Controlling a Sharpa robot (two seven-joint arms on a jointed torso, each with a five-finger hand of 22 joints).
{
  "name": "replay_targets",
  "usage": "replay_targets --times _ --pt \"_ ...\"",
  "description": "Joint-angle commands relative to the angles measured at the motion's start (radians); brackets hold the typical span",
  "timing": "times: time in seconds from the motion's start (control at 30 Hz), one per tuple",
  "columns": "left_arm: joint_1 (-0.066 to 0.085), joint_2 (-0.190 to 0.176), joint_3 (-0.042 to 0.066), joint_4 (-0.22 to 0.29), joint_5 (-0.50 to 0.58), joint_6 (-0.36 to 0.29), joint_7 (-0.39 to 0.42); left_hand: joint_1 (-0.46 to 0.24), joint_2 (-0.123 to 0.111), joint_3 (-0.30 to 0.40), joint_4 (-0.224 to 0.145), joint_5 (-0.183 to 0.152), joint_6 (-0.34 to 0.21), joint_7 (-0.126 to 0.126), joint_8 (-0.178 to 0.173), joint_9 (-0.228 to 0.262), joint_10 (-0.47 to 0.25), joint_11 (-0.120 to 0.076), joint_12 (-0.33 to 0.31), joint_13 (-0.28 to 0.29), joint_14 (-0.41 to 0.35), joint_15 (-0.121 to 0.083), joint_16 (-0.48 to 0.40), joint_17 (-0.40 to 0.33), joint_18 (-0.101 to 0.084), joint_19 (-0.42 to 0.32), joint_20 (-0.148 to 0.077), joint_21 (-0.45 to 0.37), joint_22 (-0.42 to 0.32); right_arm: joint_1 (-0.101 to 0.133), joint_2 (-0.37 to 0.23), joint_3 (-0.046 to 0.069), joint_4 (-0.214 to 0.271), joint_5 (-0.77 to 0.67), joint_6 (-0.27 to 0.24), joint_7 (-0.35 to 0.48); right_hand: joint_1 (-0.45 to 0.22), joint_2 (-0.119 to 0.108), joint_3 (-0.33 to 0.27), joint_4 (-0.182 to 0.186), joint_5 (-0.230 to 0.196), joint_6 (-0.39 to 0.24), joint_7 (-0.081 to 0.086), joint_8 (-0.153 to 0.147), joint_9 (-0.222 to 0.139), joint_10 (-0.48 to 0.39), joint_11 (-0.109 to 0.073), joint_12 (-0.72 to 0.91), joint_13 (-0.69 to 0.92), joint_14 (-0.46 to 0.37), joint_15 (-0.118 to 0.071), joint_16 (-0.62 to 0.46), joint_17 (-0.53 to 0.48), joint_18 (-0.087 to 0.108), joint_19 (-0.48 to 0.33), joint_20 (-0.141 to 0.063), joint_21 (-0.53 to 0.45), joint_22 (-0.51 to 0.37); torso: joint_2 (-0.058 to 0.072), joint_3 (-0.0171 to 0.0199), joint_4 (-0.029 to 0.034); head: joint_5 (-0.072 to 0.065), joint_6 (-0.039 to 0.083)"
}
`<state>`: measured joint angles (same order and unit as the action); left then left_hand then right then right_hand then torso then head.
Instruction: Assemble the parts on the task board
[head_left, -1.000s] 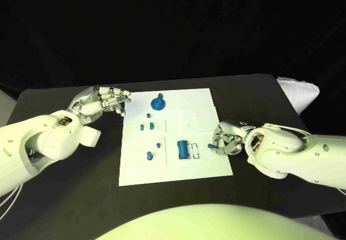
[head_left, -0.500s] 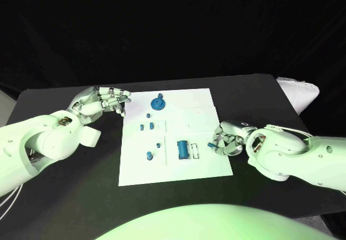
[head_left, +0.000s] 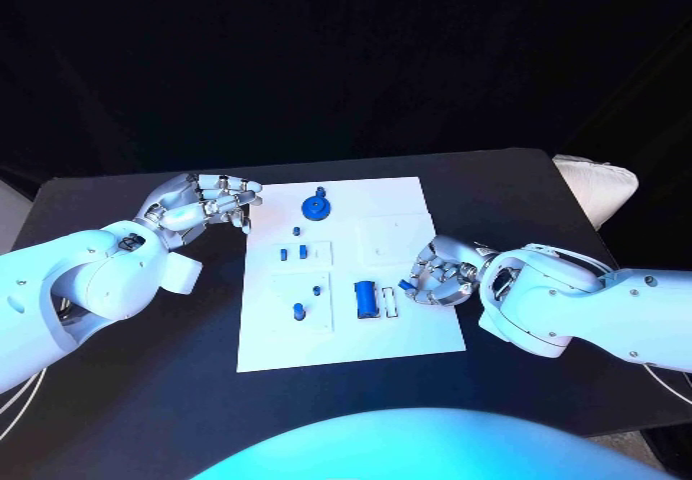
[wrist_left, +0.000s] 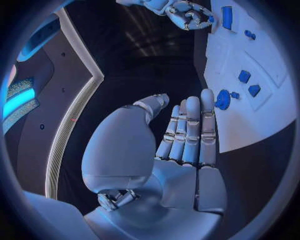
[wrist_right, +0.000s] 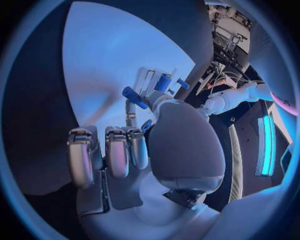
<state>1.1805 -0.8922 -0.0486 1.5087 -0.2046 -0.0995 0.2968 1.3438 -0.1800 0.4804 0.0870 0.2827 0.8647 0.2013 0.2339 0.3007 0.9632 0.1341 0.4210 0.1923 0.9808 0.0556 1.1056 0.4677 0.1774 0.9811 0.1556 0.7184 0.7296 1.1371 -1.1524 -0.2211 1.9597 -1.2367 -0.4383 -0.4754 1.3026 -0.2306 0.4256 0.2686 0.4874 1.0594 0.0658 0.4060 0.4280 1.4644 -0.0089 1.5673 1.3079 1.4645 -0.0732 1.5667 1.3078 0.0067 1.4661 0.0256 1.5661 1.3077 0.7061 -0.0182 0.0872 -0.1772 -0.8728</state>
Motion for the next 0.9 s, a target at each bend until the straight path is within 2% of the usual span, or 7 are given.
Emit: replay_targets --times 0.03,0.1,0.2,0.27,0.37,0.43,0.9 --pt "0.0 0.002 0.001 0.004 0.006 0.012 0.005 0.003 0.007 -0.003 0.006 0.0 -0.004 0.001 0.005 -0.002 -0.005 -0.001 0.005 -0.001 -0.003 0.006 -0.002 -0.001 0.006 0.004 -0.001 -0.004 -0.001 -0.003 0.018 0.0 -0.008 0.126 -0.004 0.01 -0.012 0.001 0.046 -0.038 -0.007 0.001 -0.008 0.002 0.002 0.106 -0.008 0.003 0.263 0.106 -0.007 0.004 0.262 -0.007 0.105 -0.001 0.005 0.263 0.0 -0.0004 0.0011 0.0 0.0" --pt "0.0 0.001 0.001 0.004 0.006 0.012 0.005 0.003 0.007 -0.003 0.006 0.0 -0.004 0.001 0.005 -0.002 -0.005 -0.001 0.005 -0.001 -0.003 0.006 -0.002 -0.001 0.006 0.004 -0.001 -0.004 -0.001 -0.005 0.03 0.0 -0.013 0.138 0.003 0.005 -0.02 0.001 0.047 -0.038 -0.011 0.001 -0.008 0.004 0.003 0.106 -0.008 0.003 0.263 0.106 -0.007 0.004 0.263 -0.007 0.105 -0.002 0.005 0.263 0.001 0.0007 0.0008 0.001 0.0" --pt "0.0 0.001 0.001 0.006 0.006 0.012 0.004 0.003 0.007 -0.003 0.006 0.0 -0.004 0.001 0.005 -0.002 -0.005 -0.001 0.005 -0.001 -0.003 0.006 -0.002 -0.001 0.006 0.004 -0.001 -0.004 -0.001 -0.009 0.047 -0.001 -0.022 0.15 0.015 -0.005 -0.04 -0.001 0.046 -0.034 -0.018 0.001 -0.008 0.005 0.005 0.106 -0.008 0.003 0.263 0.106 -0.007 0.004 0.263 -0.007 0.105 -0.002 0.005 0.263 0.001 0.0004 0.001 0.0 0.0" --pt "0.0 0.0 0.001 0.006 0.006 0.013 0.003 0.003 0.007 -0.003 0.006 0.0 -0.004 0.001 0.005 -0.002 -0.005 -0.001 0.005 -0.001 -0.003 0.006 -0.002 -0.001 0.006 0.004 -0.001 -0.004 -0.001 -0.012 0.056 -0.001 -0.027 0.155 0.019 -0.011 -0.055 -0.003 0.042 -0.031 -0.007 0.001 -0.009 0.007 0.007 0.106 -0.008 0.003 0.263 0.106 -0.007 0.004 0.263 -0.007 0.105 -0.002 0.005 0.263 0.001 0.0003 0.001 0.0 0.0" --pt "0.0 0.0 0.001 0.007 0.006 0.013 0.002 0.003 0.007 -0.003 0.006 0.0 -0.004 0.001 0.005 -0.002 -0.005 -0.001 0.005 -0.001 -0.003 0.006 -0.002 -0.001 0.006 0.004 -0.001 -0.004 -0.001 -0.017 0.07 -0.001 -0.035 0.158 0.019 -0.023 -0.081 -0.002 0.031 -0.025 -0.031 0.002 -0.009 0.009 0.009 0.106 -0.008 0.003 0.263 0.106 -0.007 0.004 0.263 -0.007 0.105 -0.002 0.005 0.263 0.001 0.0011 0.0004 0.002 0.0" --pt "0.0 -0.001 0.001 0.007 0.006 0.013 0.002 0.003 0.007 -0.003 0.006 0.0 -0.004 0.001 0.005 -0.002 -0.005 -0.001 0.005 -0.001 -0.003 0.006 -0.002 -0.001 0.006 0.004 -0.001 -0.004 -0.001 -0.018 0.075 -0.001 -0.039 0.156 0.018 -0.028 -0.099 0.002 0.024 -0.019 -0.069 0.003 -0.01 0.01 0.01 0.106 -0.009 0.003 0.263 0.106 -0.008 0.004 0.263 -0.007 0.105 -0.002 0.005 0.263 0.001 0.0018 0.0002 0.002 0.0" --pt "0.0 -0.003 0.001 0.008 0.006 0.015 0.0 0.003 0.007 -0.003 0.006 0.0 -0.004 0.001 0.005 -0.002 -0.005 -0.001 0.005 -0.001 -0.003 0.006 -0.002 -0.001 0.006 0.004 -0.001 -0.004 -0.001 -0.02 0.091 -0.001 -0.045 0.131 0.012 -0.039 -0.147 0.004 -0.004 0.005 -0.146 0.009 -0.01 0.011 0.011 0.106 -0.009 0.003 0.263 0.106 -0.008 0.004 0.263 -0.007 0.105 -0.002 0.005 0.263 0.001 0.0021 0.0003 0.002 0.0"
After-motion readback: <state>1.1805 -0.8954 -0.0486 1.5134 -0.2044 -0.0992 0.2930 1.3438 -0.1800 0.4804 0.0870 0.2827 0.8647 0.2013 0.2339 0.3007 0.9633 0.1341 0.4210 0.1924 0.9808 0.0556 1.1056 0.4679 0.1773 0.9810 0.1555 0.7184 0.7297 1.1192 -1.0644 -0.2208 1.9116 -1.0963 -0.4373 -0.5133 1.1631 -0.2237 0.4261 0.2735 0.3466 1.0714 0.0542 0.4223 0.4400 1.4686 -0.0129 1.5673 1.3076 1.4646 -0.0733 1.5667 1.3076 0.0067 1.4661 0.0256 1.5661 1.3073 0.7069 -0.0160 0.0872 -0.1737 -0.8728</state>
